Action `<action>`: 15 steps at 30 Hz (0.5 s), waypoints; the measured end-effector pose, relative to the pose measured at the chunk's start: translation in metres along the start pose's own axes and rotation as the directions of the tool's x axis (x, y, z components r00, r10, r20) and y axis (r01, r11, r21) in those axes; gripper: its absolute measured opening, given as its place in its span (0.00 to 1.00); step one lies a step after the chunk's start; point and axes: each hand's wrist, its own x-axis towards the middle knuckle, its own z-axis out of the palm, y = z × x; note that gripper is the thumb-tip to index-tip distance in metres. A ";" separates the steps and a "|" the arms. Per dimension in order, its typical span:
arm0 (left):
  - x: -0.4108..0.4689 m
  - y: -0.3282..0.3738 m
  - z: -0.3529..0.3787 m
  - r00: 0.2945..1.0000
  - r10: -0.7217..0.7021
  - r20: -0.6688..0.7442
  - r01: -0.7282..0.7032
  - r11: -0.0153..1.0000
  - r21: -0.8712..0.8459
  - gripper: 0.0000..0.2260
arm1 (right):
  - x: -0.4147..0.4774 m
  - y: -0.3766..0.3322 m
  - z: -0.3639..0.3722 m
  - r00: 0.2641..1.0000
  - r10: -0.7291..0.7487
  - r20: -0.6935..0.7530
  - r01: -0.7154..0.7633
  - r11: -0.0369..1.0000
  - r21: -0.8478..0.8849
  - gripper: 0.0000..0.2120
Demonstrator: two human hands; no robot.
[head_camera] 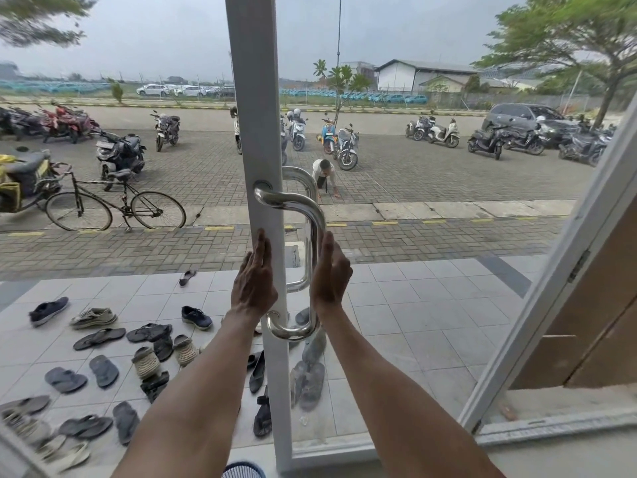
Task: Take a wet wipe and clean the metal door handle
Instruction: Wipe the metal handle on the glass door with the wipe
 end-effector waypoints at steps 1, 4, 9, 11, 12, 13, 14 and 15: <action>0.000 0.000 0.000 1.000 -0.001 -0.001 0.001 1.000 0.001 0.42 | -0.005 0.008 0.001 0.999 -0.041 0.030 0.043 0.998 -0.056 0.25; 0.000 -0.003 0.001 1.000 -0.001 0.006 0.001 1.000 0.002 0.43 | -0.037 0.060 0.001 0.987 0.062 0.151 -0.029 0.977 -0.211 0.35; 0.001 0.003 0.002 0.999 -0.036 0.024 0.037 0.999 -0.027 0.43 | -0.080 0.084 -0.014 0.940 0.208 0.269 -0.119 0.942 -0.313 0.44; 0.001 0.003 0.002 0.999 -0.046 0.024 0.046 0.999 -0.027 0.43 | -0.074 0.063 -0.012 0.970 0.020 0.243 0.058 0.949 -0.310 0.44; 0.000 0.004 0.000 0.999 -0.034 0.024 0.034 0.999 -0.023 0.42 | -0.067 0.051 -0.007 0.967 -0.095 0.235 0.166 0.938 -0.305 0.44; 0.000 0.004 0.000 1.000 -0.020 0.023 0.020 1.000 -0.018 0.41 | -0.059 0.038 -0.004 0.947 -0.211 0.242 0.280 0.911 -0.303 0.44; 0.000 0.004 -0.001 1.000 -0.008 0.016 0.008 1.000 -0.016 0.39 | -0.051 0.028 -0.001 0.916 -0.303 0.262 0.378 0.871 -0.314 0.45; 0.000 0.003 -0.001 1.000 -0.004 0.009 0.004 1.000 -0.016 0.38 | -0.044 0.022 0.000 0.882 -0.373 0.288 0.459 0.820 -0.343 0.45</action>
